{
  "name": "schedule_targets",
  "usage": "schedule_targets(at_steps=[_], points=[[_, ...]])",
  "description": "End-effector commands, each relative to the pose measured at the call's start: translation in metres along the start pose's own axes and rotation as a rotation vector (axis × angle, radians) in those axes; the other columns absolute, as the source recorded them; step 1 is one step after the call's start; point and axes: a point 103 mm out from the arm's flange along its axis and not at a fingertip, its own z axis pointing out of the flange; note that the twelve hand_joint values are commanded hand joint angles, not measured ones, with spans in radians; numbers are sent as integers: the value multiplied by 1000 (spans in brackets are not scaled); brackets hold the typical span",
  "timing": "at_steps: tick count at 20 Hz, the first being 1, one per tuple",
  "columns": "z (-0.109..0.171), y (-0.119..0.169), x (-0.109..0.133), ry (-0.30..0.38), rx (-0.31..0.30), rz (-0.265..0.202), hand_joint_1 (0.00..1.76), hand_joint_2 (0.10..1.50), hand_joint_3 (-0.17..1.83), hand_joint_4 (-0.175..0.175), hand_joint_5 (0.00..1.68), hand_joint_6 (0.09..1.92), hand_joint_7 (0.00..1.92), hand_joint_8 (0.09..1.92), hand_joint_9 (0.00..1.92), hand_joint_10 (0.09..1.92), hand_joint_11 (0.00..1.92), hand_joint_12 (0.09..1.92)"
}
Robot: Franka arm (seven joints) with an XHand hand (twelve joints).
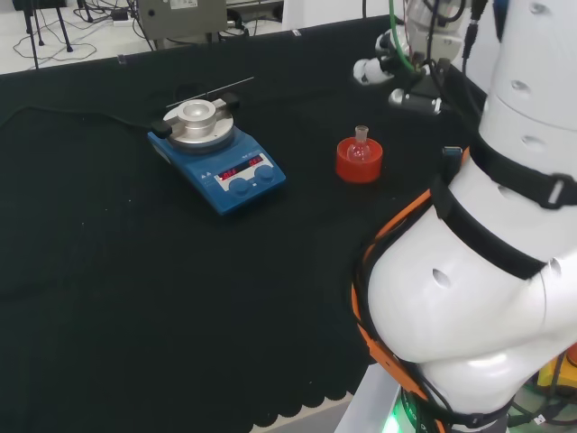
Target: Pick up the round-bottom flask.
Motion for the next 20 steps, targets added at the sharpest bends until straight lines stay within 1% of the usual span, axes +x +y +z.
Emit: schedule_targets(at_steps=[1, 6, 10, 13, 20], points=[[72, 40, -8, 71, 24, 5, 636, 903, 437, -63, 457, 87, 278, 626, 405, 685, 0, 1304], [91, 46, -11, 72, 42, 8, 643, 879, 465, -64, 465, 87, 281, 630, 413, 688, 0, 1307], [100, 46, -12, 62, 43, 12, 654, 858, 489, -64, 473, 87, 286, 634, 418, 690, 0, 1311], [101, 44, -16, 75, 44, 11, 675, 847, 494, -65, 482, 87, 292, 638, 423, 691, 0, 1315], [108, 35, -22, 81, 52, 20, 694, 834, 503, -65, 503, 87, 300, 641, 435, 694, 0, 1323]])
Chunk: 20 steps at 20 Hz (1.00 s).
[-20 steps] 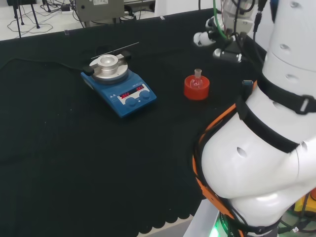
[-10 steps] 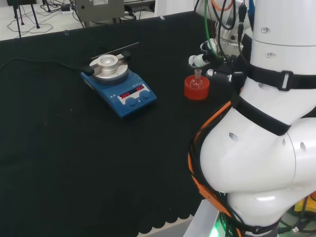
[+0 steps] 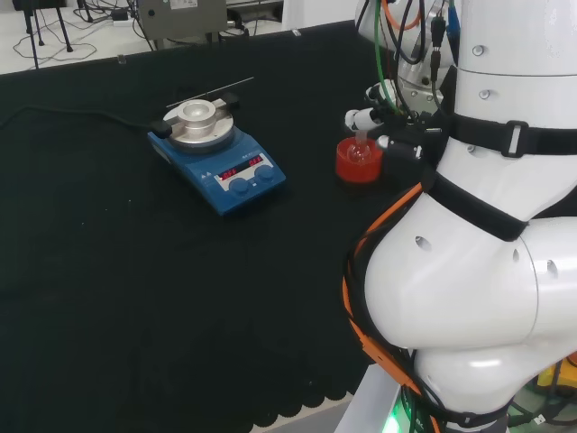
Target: Pick up the round-bottom flask.
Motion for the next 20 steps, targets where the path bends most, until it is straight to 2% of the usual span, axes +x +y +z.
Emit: schedule_targets(at_steps=[1, 20], points=[[4, -6, -4, 7, 5, 6, 695, 833, 504, -66, 505, 87, 300, 641, 435, 694, 0, 1324], [23, -18, -16, 24, 26, 15, 725, 801, 525, -70, 537, 87, 310, 644, 445, 691, 0, 1343]])
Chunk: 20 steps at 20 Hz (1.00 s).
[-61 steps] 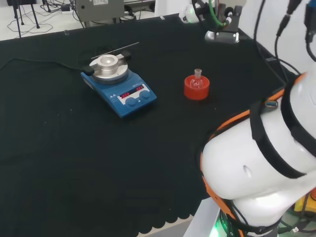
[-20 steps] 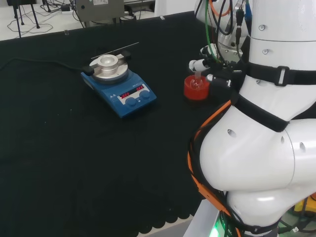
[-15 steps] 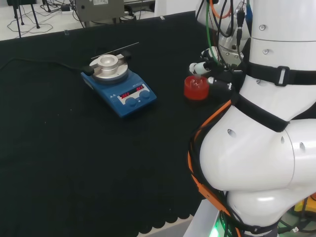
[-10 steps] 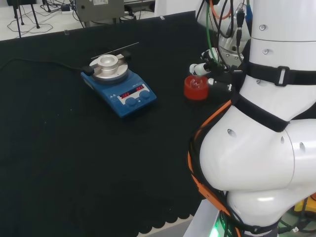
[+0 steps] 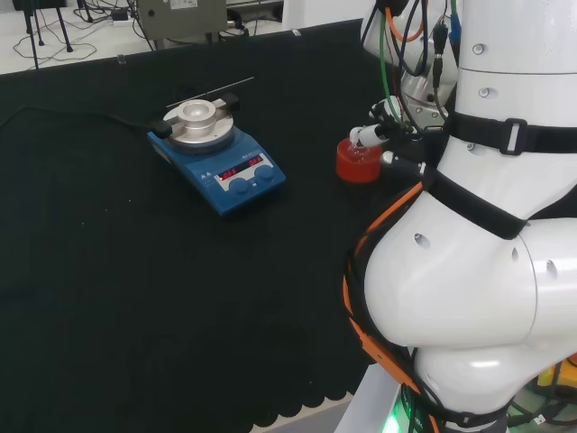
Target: Pick up the round-bottom flask.
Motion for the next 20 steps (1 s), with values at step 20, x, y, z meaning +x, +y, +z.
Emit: schedule_targets(at_steps=[20], points=[[6, -9, -15, 140, 36, 31, 684, 784, 546, -71, 551, 87, 315, 646, 453, 688, 0, 1361]])
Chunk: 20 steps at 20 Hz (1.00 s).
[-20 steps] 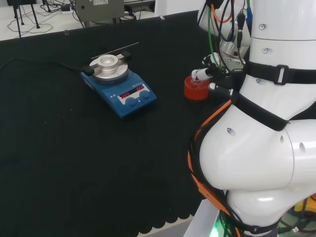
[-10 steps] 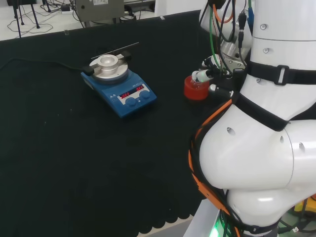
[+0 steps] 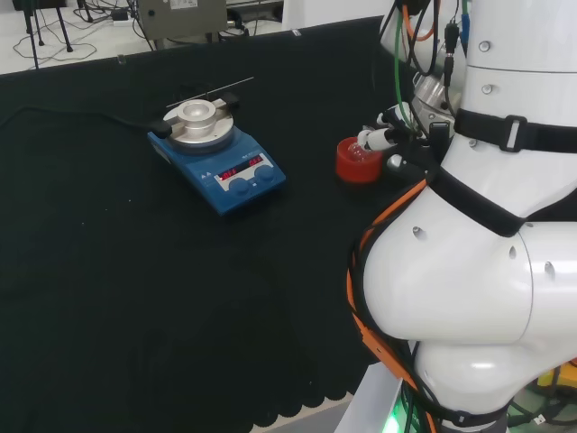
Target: Pick up the round-bottom flask.
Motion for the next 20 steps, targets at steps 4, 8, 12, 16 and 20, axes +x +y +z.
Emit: schedule_targets(at_steps=[4, 8, 12, 16, 20], points=[[5, 2, 1, 45, 25, -13, 673, 781, 548, -71, 553, 87, 315, 646, 453, 687, 0, 1363], [7, 2, 5, 65, 31, -22, 665, 778, 550, -72, 560, 87, 315, 646, 453, 687, 0, 1364], [8, 4, 7, 86, 25, -23, 659, 777, 551, -81, 608, 87, 316, 646, 457, 687, 0, 1367], [11, 5, 8, 79, 22, -18, 661, 776, 549, -89, 680, 96, 322, 647, 467, 688, 0, 1371], [14, 7, 8, 77, 19, -19, 668, 777, 544, -98, 754, 194, 335, 643, 481, 679, 0, 1375]])
